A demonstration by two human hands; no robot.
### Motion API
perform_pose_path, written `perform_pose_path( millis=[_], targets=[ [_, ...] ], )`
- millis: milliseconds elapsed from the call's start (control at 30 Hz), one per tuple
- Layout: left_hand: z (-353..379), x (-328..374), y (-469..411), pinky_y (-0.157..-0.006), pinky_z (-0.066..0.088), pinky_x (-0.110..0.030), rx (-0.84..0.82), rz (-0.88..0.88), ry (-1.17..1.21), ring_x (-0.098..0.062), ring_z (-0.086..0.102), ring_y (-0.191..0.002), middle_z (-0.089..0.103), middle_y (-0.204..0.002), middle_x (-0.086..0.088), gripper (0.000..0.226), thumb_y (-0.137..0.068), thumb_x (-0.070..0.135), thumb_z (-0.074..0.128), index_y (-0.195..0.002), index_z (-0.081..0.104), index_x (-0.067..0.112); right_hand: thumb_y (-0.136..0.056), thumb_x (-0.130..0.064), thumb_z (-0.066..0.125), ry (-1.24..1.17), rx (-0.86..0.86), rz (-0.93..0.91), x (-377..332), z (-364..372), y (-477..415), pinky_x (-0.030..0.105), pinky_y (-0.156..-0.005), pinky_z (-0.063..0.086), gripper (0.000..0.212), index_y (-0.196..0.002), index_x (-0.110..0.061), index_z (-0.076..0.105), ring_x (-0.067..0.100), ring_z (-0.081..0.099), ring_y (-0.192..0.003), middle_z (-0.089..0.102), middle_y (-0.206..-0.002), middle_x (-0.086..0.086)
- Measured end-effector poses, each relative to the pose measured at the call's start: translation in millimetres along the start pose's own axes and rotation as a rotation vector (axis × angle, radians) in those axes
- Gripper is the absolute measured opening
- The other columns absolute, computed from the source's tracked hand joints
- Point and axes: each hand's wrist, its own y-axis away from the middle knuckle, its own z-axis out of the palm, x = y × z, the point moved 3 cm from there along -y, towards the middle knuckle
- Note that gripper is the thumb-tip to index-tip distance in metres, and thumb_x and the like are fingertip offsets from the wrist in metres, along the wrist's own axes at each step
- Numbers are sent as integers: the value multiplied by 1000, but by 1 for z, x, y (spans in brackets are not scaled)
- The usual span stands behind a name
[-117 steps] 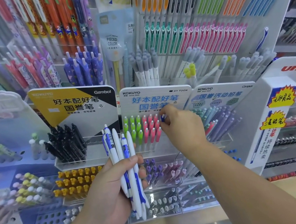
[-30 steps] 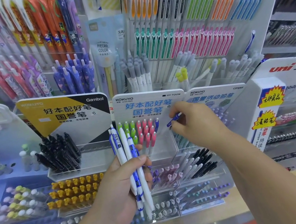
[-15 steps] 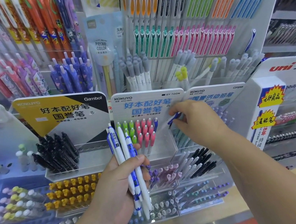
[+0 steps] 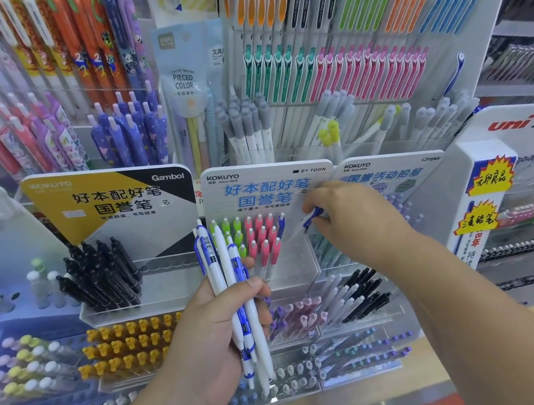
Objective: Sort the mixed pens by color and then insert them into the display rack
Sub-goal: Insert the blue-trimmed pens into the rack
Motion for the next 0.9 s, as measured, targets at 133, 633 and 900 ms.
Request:
perform_pose_path(
  millis=[133,633,900],
  targets=[
    [-1,-1,0,-50,48,-30,1,-4,8,-20,52,-55,63,-76,-13,42,-70,9,69,-112,68,11,-92,-7,53,28,4,10,-3,5,-1,37,-76,52,27,-112,-19,67,28,62,-94,65,-115,-1],
    [-6,-1,2,-52,48,-31,16,3,29,-20,51,-54,62,-75,-12,45,-71,9,69,-116,65,9,-69,-14,78,0,283,58,-15,47,1,37,-72,45,33,-98,-19,63,29,63,-78,68,-77,1],
    [-9,-1,4,-54,49,-32,21,5,24,-20,53,-54,62,-77,-13,44,-70,9,69,-114,66,10,-75,-19,77,4,336,94,-13,53,5,39,-78,41,32,-100,-18,57,27,64,-83,70,-82,-2]
  ],
)
